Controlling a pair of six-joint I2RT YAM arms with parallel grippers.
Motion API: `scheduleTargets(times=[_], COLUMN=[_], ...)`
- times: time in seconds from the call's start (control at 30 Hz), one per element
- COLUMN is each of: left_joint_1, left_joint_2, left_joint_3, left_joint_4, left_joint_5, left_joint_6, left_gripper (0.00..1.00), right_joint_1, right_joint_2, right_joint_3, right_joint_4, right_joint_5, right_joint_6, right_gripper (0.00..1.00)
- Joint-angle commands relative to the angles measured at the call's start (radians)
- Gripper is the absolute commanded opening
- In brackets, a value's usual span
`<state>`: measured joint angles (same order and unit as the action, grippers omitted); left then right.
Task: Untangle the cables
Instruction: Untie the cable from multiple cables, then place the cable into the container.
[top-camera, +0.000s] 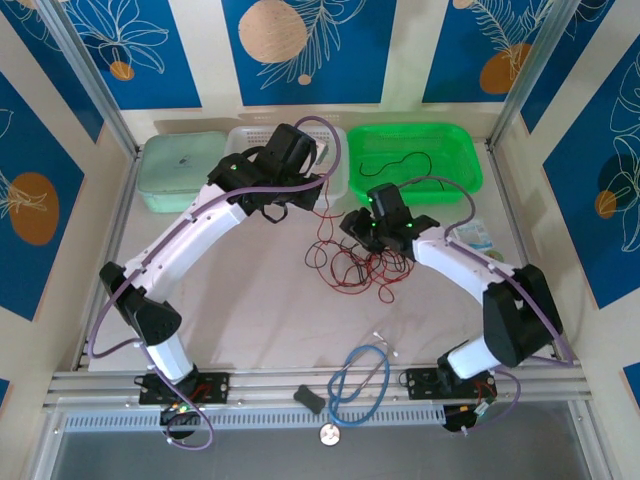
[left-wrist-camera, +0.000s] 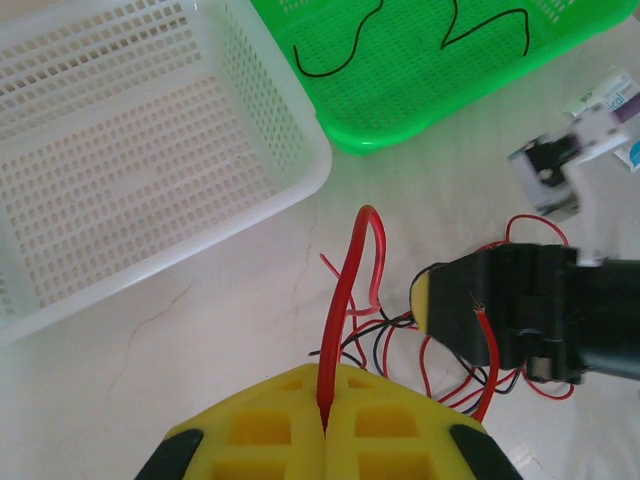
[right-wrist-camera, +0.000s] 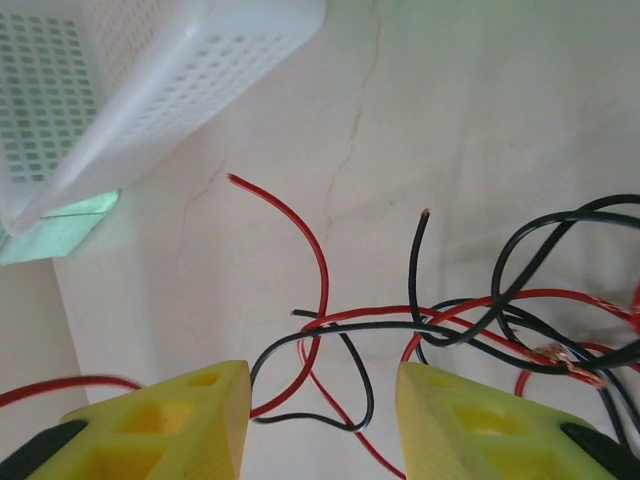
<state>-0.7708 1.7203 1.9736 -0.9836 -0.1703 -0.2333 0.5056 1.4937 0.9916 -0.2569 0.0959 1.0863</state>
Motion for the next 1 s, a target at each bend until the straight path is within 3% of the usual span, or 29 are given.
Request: scheduleTargets(times=[0.0,0.5,0.8,0.97], left_joint_1=[-0.006,-0.006,0.013,0.12], left_joint_2=[-0.044,-0.158,-0.172,-0.09], left_joint_3=[0.05,0.148,0.181,0.224], left_joint_4=[-0.02,-0.035,0.03,0.088], left_joint_5=[-0.006,-0.054,-0.227,-0.222], left_joint_6=[0.016,0.039,0.119,0.123], left_gripper=[0.0,0.0,0.0,0.0], right_joint_1=[0.016,0.048,0.061,0.097], right_joint_2=[0.068,0.296,0.266,0.18], right_joint_3=[0.012,-0.058,-0.089,-0.078], right_joint_4=[0.026,0.055,0.037,-0.035], right_joint_5=[-0.009,0.1,0.114,0.15], right_joint_6=[0.054,0.118,0.099,0.034], right_gripper=[0.41,0.29,0.28,0.28])
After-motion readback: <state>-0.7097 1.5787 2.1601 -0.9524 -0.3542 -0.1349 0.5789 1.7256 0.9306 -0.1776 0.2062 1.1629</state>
